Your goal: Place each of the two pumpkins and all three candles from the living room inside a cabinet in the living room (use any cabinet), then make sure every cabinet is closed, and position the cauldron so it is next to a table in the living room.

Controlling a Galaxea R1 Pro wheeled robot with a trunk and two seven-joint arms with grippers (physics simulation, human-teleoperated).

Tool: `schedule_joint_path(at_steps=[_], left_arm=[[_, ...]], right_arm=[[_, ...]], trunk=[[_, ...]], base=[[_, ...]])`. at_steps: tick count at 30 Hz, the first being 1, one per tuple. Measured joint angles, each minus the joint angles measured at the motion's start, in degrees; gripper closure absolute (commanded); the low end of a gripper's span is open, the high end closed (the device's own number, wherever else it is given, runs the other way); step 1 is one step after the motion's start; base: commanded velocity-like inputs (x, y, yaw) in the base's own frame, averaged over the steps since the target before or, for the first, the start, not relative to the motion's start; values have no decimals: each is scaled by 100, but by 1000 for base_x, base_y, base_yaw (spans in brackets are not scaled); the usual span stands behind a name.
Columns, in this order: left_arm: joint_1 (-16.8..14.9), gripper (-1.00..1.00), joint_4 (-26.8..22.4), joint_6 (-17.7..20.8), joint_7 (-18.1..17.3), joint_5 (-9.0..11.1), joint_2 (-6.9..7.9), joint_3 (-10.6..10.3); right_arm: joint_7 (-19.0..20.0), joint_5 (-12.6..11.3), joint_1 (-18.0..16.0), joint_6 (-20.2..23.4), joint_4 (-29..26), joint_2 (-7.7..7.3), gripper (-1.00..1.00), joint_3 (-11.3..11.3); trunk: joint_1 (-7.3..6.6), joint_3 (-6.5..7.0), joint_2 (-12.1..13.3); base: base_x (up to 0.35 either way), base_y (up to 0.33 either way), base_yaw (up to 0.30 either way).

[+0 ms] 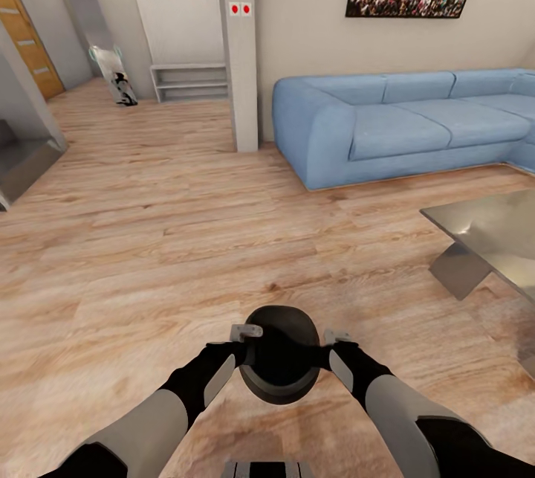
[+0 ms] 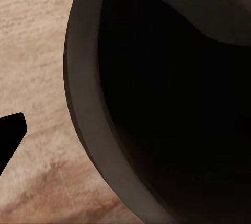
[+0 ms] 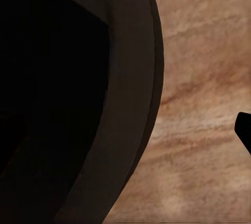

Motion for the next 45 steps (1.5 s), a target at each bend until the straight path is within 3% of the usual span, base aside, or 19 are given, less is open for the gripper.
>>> schedule_joint_path(at_steps=[21, 38, 43, 44, 45], left_arm=[[0, -100, 0, 0, 7, -1, 0, -1], [0, -100, 0, 0, 8, -1, 0, 1], [0, -100, 0, 0, 7, -1, 0, 2], [0, -100, 0, 0, 5, -1, 0, 1], [-1, -100, 0, 0, 6, -1, 0, 1]], right_arm=[[8, 1, 0, 0, 50, 10, -100, 0], [4, -13, -1, -1, 48, 19, -100, -9], [6, -9, -2, 0, 47, 19, -100, -11], [7, -8, -2, -1, 47, 19, 100, -11], [8, -21, -1, -1, 49, 20, 100, -9]], trunk=[[0, -1, 0], [44, -377, -23], [43, -377, -23], [43, -377, -23], [43, -377, -23]], base=[[0, 0, 0], [0, 0, 0], [0, 0, 0], [0, 0, 0], [0, 0, 0]])
